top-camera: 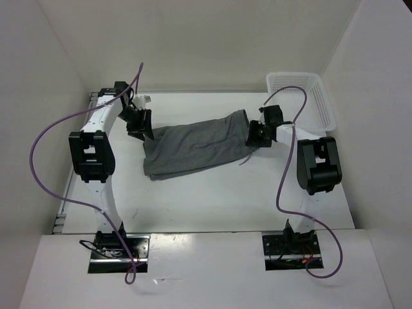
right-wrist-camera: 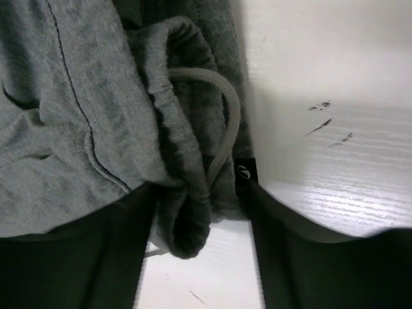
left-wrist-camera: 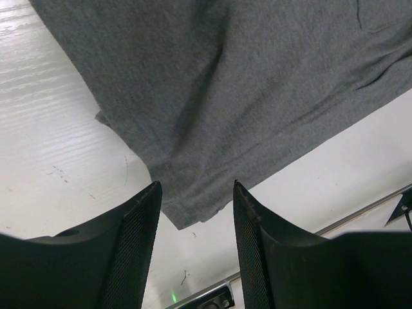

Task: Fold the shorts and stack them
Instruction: Fold the shorts

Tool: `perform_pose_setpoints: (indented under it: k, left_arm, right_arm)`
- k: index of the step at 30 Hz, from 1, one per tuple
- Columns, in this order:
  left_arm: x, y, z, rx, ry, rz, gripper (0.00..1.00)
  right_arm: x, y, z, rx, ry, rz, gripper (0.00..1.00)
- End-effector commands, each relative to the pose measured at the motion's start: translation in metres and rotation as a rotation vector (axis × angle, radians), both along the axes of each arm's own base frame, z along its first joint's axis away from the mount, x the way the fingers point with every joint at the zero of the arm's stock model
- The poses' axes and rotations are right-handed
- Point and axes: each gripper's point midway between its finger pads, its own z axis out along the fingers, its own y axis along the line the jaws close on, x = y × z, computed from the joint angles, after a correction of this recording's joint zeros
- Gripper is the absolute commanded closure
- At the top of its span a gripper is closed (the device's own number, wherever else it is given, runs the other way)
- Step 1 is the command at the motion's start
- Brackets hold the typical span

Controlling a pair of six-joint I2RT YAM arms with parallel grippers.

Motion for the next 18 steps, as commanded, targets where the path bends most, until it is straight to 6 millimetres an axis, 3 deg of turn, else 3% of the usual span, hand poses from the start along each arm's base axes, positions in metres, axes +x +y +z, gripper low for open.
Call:
perform_pose_setpoints:
  k: [1,3,7,9,11,18]
  left_arm:
    - [-0.003,0.003,0.012,-0.010,-0.019,0.006,0.44]
    - [-0.003,0.003,0.012,-0.010,-0.019,0.006,0.44]
    - [0.002,-0.013,0.017,-0.022,-0.039,-0.031,0.43]
    - [0.004,-0.023,0.015,-0.011,-0.046,-0.057,0.43]
    - [0.006,-0.045,0.015,-0.012,-0.061,-0.109,0.40]
    - [0.028,-0.117,-0.001,-0.007,-0.145,-0.261,0.37]
  right_arm:
    - [0.002,0.002,-0.012,-0.002,-0.015,-0.006,0.43]
    - [-0.001,0.002,-0.015,-0.003,-0.006,-0.006,0.61]
    - [-0.005,0.005,-0.009,0.006,-0.013,0.025,0.84]
    - [-0.005,0.006,0.003,0.013,-0.037,0.039,0.94]
    - [-0.006,0.006,0.010,0.007,-0.050,0.049,0.99]
    - [-0.021,0.005,0.038,-0.018,-0.083,0.098,1.00]
